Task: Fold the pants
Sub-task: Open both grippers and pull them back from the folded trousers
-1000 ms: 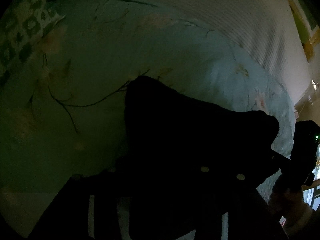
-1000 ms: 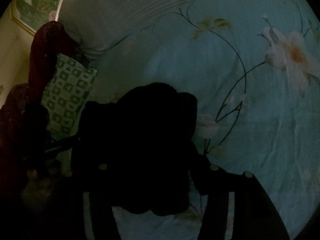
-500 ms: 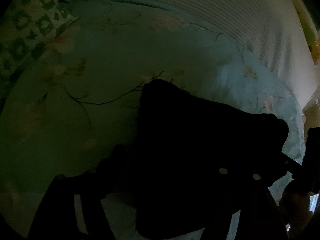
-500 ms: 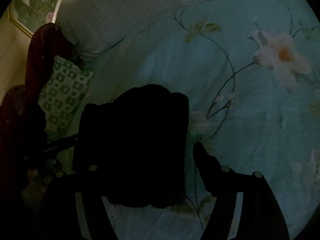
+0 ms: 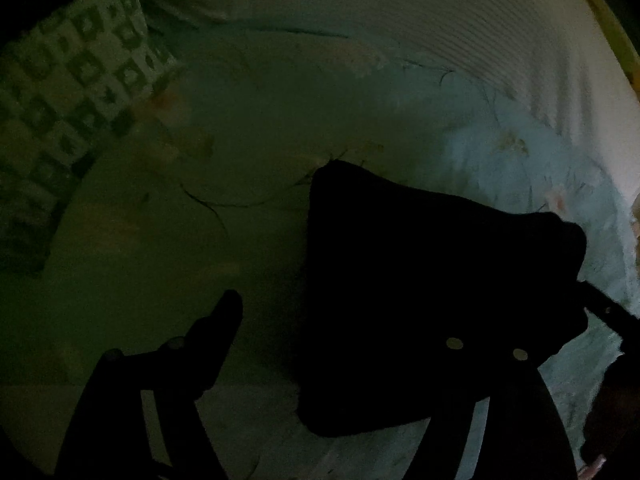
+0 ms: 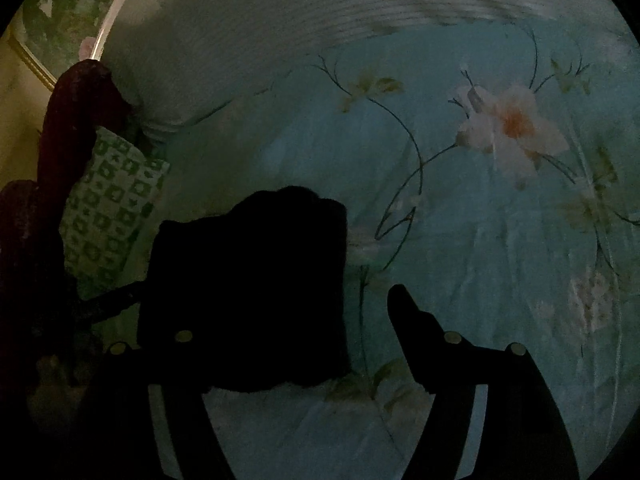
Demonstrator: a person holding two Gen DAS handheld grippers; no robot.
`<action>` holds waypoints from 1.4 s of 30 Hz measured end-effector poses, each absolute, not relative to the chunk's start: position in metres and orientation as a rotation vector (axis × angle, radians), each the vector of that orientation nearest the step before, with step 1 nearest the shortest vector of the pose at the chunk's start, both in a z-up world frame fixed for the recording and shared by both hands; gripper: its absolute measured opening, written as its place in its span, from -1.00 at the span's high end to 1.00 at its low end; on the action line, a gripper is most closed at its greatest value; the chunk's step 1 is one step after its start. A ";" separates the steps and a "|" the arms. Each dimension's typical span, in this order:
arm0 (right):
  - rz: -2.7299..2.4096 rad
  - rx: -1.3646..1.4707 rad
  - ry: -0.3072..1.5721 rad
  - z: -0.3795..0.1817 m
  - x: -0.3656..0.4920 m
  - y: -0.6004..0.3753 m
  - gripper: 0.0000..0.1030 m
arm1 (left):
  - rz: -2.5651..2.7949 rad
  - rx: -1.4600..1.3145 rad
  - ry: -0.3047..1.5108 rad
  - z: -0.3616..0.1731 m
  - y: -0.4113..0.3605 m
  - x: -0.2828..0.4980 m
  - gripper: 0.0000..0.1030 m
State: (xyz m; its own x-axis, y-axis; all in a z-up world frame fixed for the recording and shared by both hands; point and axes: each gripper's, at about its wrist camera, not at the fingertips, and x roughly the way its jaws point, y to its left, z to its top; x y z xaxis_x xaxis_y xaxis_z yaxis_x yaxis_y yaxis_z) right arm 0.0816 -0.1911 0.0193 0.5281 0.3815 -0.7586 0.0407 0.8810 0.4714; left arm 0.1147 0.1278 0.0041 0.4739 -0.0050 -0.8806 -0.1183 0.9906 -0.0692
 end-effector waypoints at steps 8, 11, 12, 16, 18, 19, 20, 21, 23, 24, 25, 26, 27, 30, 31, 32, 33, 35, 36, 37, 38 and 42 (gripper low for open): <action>0.267 0.361 0.966 0.043 0.070 -0.157 -0.56 | 0.066 -0.084 1.047 0.019 0.114 0.095 -0.51; 0.280 0.334 0.962 0.048 0.067 -0.146 -0.57 | 0.060 -0.084 1.045 0.020 0.115 0.088 -0.52; 0.282 0.329 0.961 0.049 0.066 -0.144 -0.57 | 0.060 -0.084 1.044 0.020 0.115 0.087 -0.52; 0.285 0.314 0.958 0.051 0.058 -0.140 -0.59 | 0.059 -0.089 1.044 0.021 0.112 0.082 -0.52; 0.281 0.304 0.958 0.052 0.055 -0.139 -0.61 | 0.059 -0.085 1.042 0.022 0.112 0.082 -0.52; 0.280 0.299 0.957 0.052 0.054 -0.138 -0.62 | 0.060 -0.082 1.039 0.022 0.111 0.081 -0.52; 0.277 0.294 0.955 0.053 0.052 -0.137 -0.63 | 0.061 -0.078 1.036 0.022 0.111 0.081 -0.52; 0.274 0.290 0.954 0.053 0.052 -0.135 -0.64 | 0.063 -0.072 1.031 0.022 0.110 0.080 -0.52; 0.262 0.277 0.950 0.055 0.049 -0.133 -0.66 | 0.071 -0.061 1.020 0.022 0.108 0.077 -0.52; 0.252 0.270 0.945 0.055 0.046 -0.133 -0.67 | 0.078 -0.055 1.009 0.023 0.107 0.075 -0.52; 0.246 0.265 0.938 0.056 0.044 -0.132 -0.68 | 0.083 -0.052 0.995 0.025 0.105 0.072 -0.52; 0.239 0.258 0.927 0.058 0.041 -0.131 -0.69 | 0.086 -0.049 0.983 0.027 0.104 0.070 -0.52; 0.233 0.252 0.914 0.059 0.038 -0.131 -0.72 | 0.095 -0.040 0.968 0.029 0.102 0.067 -0.52; 0.214 0.229 0.880 0.062 0.030 -0.130 -0.78 | 0.104 -0.023 0.938 0.032 0.096 0.060 -0.55; 0.210 0.222 0.872 0.063 0.028 -0.130 -0.78 | 0.104 -0.022 0.934 0.033 0.095 0.058 -0.56; 0.207 0.212 0.863 0.064 0.026 -0.129 -0.79 | 0.104 -0.021 0.929 0.033 0.095 0.056 -0.57; 0.205 0.204 0.857 0.064 0.024 -0.128 -0.81 | 0.106 -0.019 0.922 0.034 0.093 0.053 -0.57; 0.201 0.181 0.848 0.064 0.022 -0.124 -0.83 | 0.110 -0.020 0.912 0.033 0.091 0.049 -0.58; 0.197 0.165 0.842 0.064 0.019 -0.122 -0.84 | 0.111 -0.022 0.909 0.033 0.090 0.047 -0.58; 0.197 0.154 0.837 0.064 0.018 -0.120 -0.85 | 0.112 -0.024 0.906 0.032 0.089 0.044 -0.58; 0.201 0.138 0.832 0.062 0.016 -0.117 -0.85 | 0.112 -0.025 0.906 0.031 0.090 0.044 -0.59; 0.204 0.106 0.828 0.056 0.009 -0.109 -0.86 | 0.118 -0.020 0.905 0.026 0.088 0.039 -0.59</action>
